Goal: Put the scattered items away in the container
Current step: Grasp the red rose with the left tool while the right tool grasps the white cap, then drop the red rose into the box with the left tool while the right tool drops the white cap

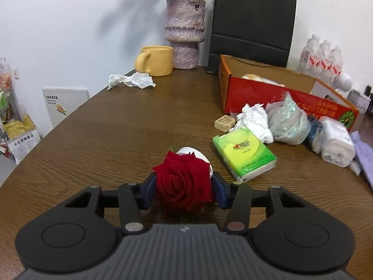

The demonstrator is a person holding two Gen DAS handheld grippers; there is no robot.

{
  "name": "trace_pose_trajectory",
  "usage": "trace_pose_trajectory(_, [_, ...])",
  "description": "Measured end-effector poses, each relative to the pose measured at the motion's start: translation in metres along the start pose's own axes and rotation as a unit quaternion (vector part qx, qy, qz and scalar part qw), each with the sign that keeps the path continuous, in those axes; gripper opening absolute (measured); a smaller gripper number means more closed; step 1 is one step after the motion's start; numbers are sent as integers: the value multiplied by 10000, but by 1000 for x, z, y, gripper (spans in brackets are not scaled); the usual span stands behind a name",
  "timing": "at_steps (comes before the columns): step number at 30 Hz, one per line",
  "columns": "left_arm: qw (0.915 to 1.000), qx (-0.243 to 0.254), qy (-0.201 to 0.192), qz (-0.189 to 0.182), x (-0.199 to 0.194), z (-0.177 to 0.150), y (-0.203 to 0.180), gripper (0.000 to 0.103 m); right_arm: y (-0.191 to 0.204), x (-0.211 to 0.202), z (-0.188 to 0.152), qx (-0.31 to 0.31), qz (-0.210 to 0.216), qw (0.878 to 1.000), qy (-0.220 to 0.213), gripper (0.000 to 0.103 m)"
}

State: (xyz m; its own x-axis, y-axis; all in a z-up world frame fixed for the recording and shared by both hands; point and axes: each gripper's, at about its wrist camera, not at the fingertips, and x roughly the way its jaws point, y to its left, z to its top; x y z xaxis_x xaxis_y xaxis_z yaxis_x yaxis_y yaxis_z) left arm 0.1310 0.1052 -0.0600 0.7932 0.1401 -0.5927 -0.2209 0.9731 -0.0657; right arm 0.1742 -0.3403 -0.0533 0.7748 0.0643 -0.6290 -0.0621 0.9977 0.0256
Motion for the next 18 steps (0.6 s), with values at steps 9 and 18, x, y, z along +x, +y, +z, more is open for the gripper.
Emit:
trace_pose_trajectory(9, [9998, -78, -174, -103, -18, 1, 2, 50, 4, -10, 3, 42, 128, 9997, -185, 26])
trace_pose_trajectory(18, [9986, -9, -362, -381, -31, 11, -11, 50, 24, -20, 18, -111, 364, 9984, -407, 26])
